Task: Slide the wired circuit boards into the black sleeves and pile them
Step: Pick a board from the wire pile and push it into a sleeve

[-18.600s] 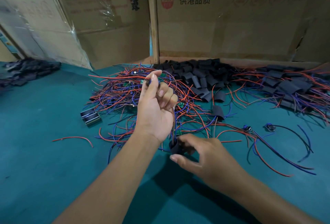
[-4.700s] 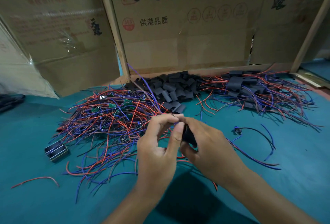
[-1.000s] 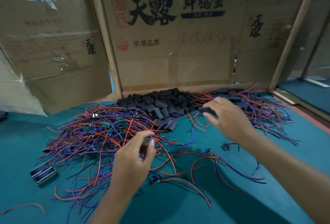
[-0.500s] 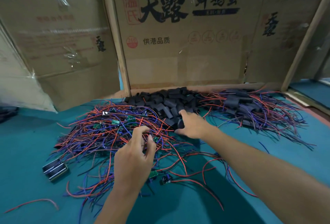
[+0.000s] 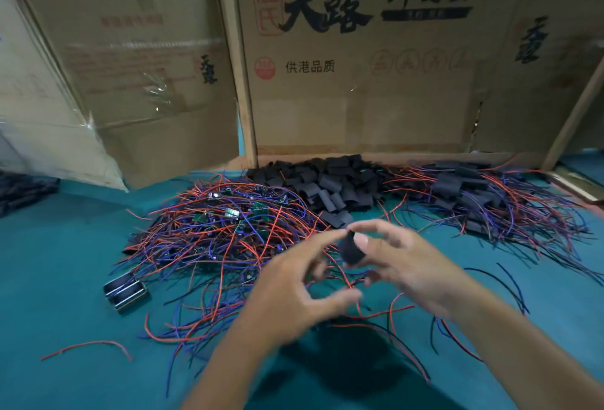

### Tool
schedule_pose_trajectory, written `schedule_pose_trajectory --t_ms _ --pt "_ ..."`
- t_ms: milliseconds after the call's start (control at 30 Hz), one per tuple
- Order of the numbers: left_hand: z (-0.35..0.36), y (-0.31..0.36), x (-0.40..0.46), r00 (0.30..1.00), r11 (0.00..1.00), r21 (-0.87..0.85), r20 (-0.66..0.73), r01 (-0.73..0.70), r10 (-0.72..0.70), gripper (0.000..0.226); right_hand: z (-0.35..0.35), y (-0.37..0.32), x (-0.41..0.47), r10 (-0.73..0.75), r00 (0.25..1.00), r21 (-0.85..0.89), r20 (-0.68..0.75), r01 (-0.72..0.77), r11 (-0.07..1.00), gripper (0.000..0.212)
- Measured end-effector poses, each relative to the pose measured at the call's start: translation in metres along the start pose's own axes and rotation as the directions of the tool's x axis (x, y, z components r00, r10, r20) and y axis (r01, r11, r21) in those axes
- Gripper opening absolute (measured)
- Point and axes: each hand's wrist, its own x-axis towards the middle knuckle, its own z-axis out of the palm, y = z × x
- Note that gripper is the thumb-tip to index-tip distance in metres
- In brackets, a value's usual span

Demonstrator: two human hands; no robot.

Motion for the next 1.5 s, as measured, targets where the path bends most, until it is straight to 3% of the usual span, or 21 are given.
schedule_pose_trajectory --t_ms 67,133,267,300,367,400,467,567,700,767,867,967,1067,1133,1200,1333,1433,1500 --pt "0.015 0.008 0.0 0.996 0.998 -0.038 0.082 -0.042 0.045 0.061 0.015 0.005 -0.017 -0.029 0.997 0.079 0.067 0.023 0.997 0.048" --pt "0.023 0.012 0.001 0.999 0.998 -0.059 0.002 -0.038 0.038 0.049 0.019 0.01 -0.022 -0.034 0.997 0.123 0.074 0.025 0.992 0.048" --pt "0.021 0.009 0.002 0.999 0.982 -0.188 -0.012 0.029 -0.032 0.031 0.014 0.016 -0.022 -0.041 0.992 0.11 0.117 0.028 0.993 0.041" --pt "0.018 0.009 0.003 0.998 0.976 -0.214 -0.041 0.033 -0.043 0.028 0.013 0.018 -0.022 -0.073 0.989 0.062 0.125 0.066 0.996 0.037" --pt "0.016 0.009 0.005 0.986 0.923 -0.373 -0.094 0.092 -0.136 0.027 0.011 0.02 -0.023 -0.235 0.964 -0.214 0.124 0.257 0.942 0.035" --pt "0.014 0.009 0.006 0.974 0.854 -0.5 -0.086 0.14 -0.209 0.026 0.01 0.02 -0.024 -0.332 0.934 -0.377 0.13 0.356 0.855 0.035" --pt "0.009 0.007 0.007 0.952 0.696 -0.681 0.009 0.229 -0.304 0.028 0.012 0.019 -0.024 -0.455 0.879 -0.507 0.145 0.461 0.728 0.031" --pt "0.007 0.006 0.005 0.954 0.719 -0.633 0.125 0.287 -0.271 0.032 0.015 0.017 -0.023 -0.462 0.883 -0.472 0.082 0.443 0.762 0.024" --pt "0.007 0.008 0.003 0.933 0.724 -0.588 0.214 0.361 -0.29 0.03 0.012 0.025 -0.021 -0.472 0.878 -0.61 0.083 0.419 0.673 0.026" --pt "0.005 0.007 0.003 0.933 0.79 -0.498 0.182 0.359 -0.309 0.033 0.008 0.027 -0.018 -0.472 0.879 -0.672 0.062 0.386 0.631 0.029" --pt "-0.009 -0.004 0.009 0.928 0.914 -0.24 -0.098 0.329 -0.359 0.017 0.001 0.03 -0.014 -0.475 0.88 -0.721 0.003 0.331 0.609 0.03" --pt "-0.039 -0.022 0.029 0.921 0.931 0.185 -0.297 0.314 -0.252 0.012 -0.007 0.033 -0.012 -0.482 0.876 -0.772 0.019 0.319 0.55 0.03" --pt "-0.068 -0.042 0.063 0.953 0.791 0.538 -0.236 0.29 -0.19 0.013 -0.01 0.035 -0.011 -0.487 0.873 -0.803 0.037 0.316 0.505 0.03" --pt "-0.078 -0.05 0.082 0.949 0.63 0.717 -0.155 0.299 -0.274 0.023 -0.01 0.037 -0.01 -0.477 0.878 -0.803 0.042 0.314 0.506 0.031" --pt "-0.082 -0.055 0.09 0.939 0.498 0.828 -0.092 0.257 -0.332 0.026 -0.011 0.038 -0.009 -0.454 0.89 -0.802 0.053 0.309 0.512 0.032" --pt "-0.079 -0.063 0.093 0.959 0.317 0.947 0.038 0.056 -0.282 0.028 -0.015 0.04 -0.008 -0.427 0.902 -0.819 0.053 0.284 0.499 0.033" --pt "-0.078 -0.063 0.096 0.953 0.276 0.961 0.071 0.013 -0.294 0.034 -0.015 0.04 -0.008 -0.419 0.907 -0.817 0.05 0.278 0.505 0.033" --pt "-0.081 -0.054 0.094 0.962 0.319 0.945 0.021 0.07 -0.274 0.031 -0.015 0.039 -0.009 -0.422 0.905 -0.82 0.051 0.279 0.5 0.033"
